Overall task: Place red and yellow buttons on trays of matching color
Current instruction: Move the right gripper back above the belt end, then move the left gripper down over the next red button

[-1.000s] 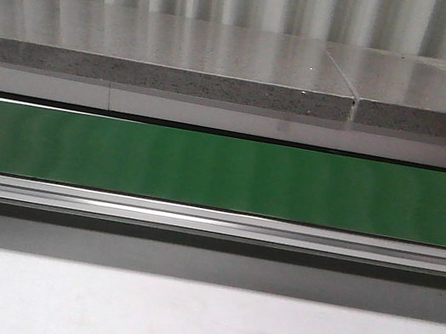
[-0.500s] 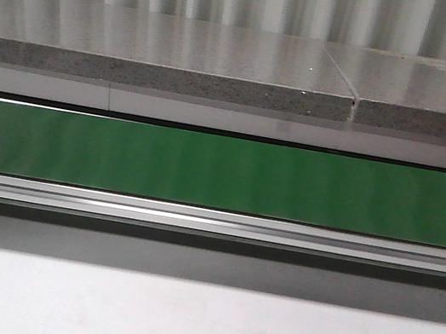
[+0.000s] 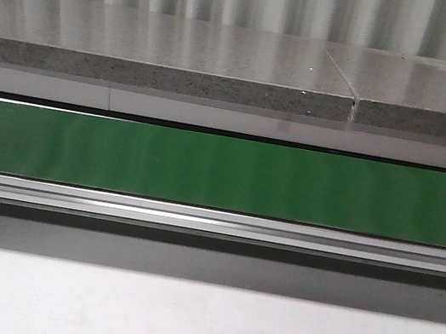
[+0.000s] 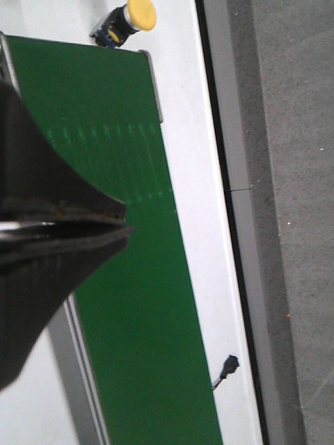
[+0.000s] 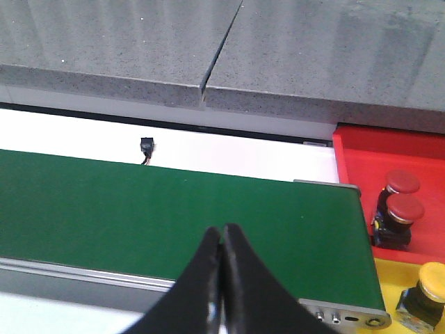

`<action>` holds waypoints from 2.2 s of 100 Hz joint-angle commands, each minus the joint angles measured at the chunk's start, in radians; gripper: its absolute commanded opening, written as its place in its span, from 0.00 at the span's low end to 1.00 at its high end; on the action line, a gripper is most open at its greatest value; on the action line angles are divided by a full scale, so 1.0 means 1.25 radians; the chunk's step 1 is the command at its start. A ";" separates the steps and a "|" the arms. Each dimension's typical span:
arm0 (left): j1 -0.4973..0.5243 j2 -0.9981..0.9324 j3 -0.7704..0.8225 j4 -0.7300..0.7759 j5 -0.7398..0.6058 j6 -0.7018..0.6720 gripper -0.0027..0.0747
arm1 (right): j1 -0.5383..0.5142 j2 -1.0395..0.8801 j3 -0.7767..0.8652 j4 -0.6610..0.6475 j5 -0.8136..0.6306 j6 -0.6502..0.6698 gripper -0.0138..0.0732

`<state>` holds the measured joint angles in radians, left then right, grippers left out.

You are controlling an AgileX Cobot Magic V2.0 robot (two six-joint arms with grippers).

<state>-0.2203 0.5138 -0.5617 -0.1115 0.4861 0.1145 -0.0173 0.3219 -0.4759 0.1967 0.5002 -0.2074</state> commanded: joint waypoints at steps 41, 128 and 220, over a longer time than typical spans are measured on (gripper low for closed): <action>0.048 0.156 -0.122 0.033 -0.025 -0.116 0.01 | 0.000 0.002 -0.020 -0.002 -0.034 -0.007 0.08; 0.490 0.587 -0.376 0.038 0.324 -0.146 0.75 | 0.000 0.002 -0.020 -0.002 -0.034 -0.007 0.08; 0.579 0.963 -0.537 0.089 0.428 -0.168 0.74 | -0.001 0.002 -0.020 -0.002 -0.034 -0.007 0.08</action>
<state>0.5018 1.7547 -1.2022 0.0000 1.0869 -0.0771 -0.0173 0.3219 -0.4742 0.1967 0.5254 -0.2074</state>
